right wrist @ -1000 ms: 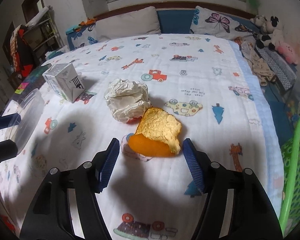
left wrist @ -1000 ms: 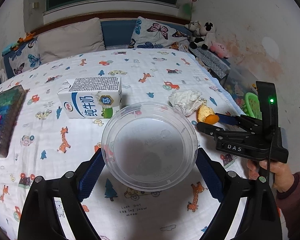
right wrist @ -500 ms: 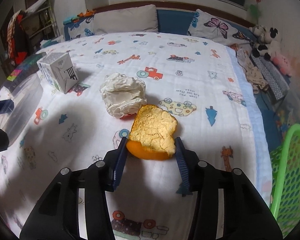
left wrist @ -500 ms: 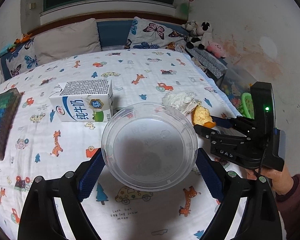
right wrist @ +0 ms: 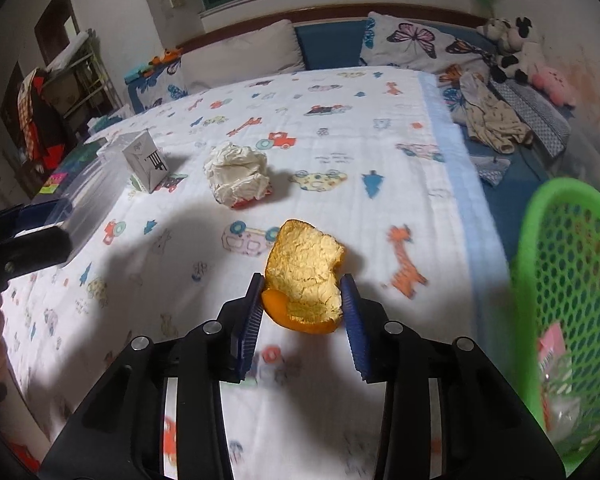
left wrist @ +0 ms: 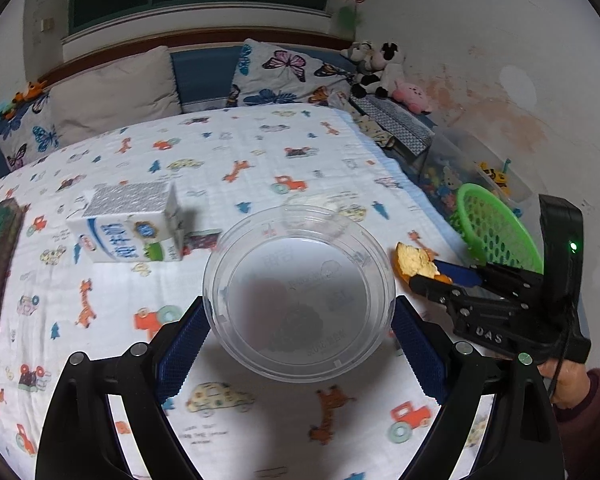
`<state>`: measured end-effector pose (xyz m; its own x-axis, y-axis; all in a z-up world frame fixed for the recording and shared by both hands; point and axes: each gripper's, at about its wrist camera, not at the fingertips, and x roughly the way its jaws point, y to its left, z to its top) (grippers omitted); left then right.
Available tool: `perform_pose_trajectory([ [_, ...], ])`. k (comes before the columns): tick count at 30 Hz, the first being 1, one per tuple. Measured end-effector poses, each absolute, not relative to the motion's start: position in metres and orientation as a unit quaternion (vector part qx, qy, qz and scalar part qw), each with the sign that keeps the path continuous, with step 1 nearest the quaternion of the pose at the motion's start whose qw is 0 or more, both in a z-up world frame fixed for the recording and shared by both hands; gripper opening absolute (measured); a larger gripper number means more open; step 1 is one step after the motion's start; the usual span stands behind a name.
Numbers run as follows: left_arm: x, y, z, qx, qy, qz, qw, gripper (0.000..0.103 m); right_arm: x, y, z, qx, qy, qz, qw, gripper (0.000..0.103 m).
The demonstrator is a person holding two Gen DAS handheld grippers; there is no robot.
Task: Collect trash
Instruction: 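Release the orange peel into the basket with the right tool while the left tool drops the lid in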
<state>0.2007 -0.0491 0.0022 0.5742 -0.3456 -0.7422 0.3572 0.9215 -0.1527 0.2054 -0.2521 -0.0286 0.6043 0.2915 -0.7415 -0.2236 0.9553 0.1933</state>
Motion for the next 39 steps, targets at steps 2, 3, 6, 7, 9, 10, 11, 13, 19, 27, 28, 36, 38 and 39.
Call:
perform_pose_trajectory([
  [2, 0.2, -0.058, 0.005, 0.011, 0.414, -0.205, 0.887, 0.087, 0.197, -0.259, -0.025, 0.046, 0.416, 0.143, 0.897, 0.039],
  [3, 0.199, -0.064, 0.007, 0.014, 0.412, -0.208, 0.887, 0.087, 0.191, -0.263, -0.022, 0.048, 0.412, 0.141, 0.899, 0.039],
  [6, 0.198, -0.08, 0.011, 0.02, 0.411, -0.219, 0.885, 0.087, 0.178, -0.277, -0.017, 0.056, 0.405, 0.134, 0.903, 0.039],
  [7, 0.199, -0.085, 0.012, 0.022, 0.41, -0.223, 0.884, 0.087, 0.173, -0.284, -0.015, 0.062, 0.401, 0.129, 0.905, 0.039],
  [9, 0.198, -0.099, 0.016, 0.029, 0.408, -0.232, 0.883, 0.087, 0.166, -0.297, -0.012, 0.071, 0.397, 0.12, 0.907, 0.039],
  [10, 0.198, -0.103, 0.017, 0.03, 0.407, -0.236, 0.882, 0.087, 0.162, -0.304, -0.01, 0.074, 0.393, 0.113, 0.909, 0.039],
  [11, 0.198, -0.11, 0.018, 0.033, 0.407, -0.241, 0.881, 0.087, 0.16, -0.31, -0.008, 0.077, 0.39, 0.107, 0.911, 0.039],
  [13, 0.196, -0.127, 0.021, 0.04, 0.405, -0.253, 0.878, 0.087, 0.154, -0.328, -0.005, 0.086, 0.385, 0.09, 0.915, 0.039],
  [19, 0.195, -0.176, 0.028, 0.063, 0.399, -0.284, 0.87, 0.087, 0.135, -0.385, -0.002, 0.105, 0.378, 0.029, 0.92, 0.039],
  [27, 0.195, -0.24, 0.028, 0.093, 0.399, -0.315, 0.856, 0.087, 0.117, -0.448, -0.018, 0.134, 0.386, -0.036, 0.912, 0.039],
  [28, 0.195, -0.248, 0.027, 0.095, 0.401, -0.318, 0.854, 0.087, 0.116, -0.454, -0.021, 0.139, 0.388, -0.041, 0.91, 0.04],
  [36, 0.2, -0.292, 0.019, 0.113, 0.41, -0.335, 0.841, 0.087, 0.108, -0.479, -0.038, 0.162, 0.397, -0.063, 0.901, 0.044],
  [38, 0.203, -0.3, 0.015, 0.116, 0.413, -0.338, 0.838, 0.087, 0.105, -0.481, -0.039, 0.168, 0.395, -0.066, 0.901, 0.046],
  [39, 0.204, -0.304, 0.014, 0.116, 0.415, -0.339, 0.836, 0.087, 0.103, -0.483, -0.039, 0.17, 0.394, -0.07, 0.9, 0.049],
])
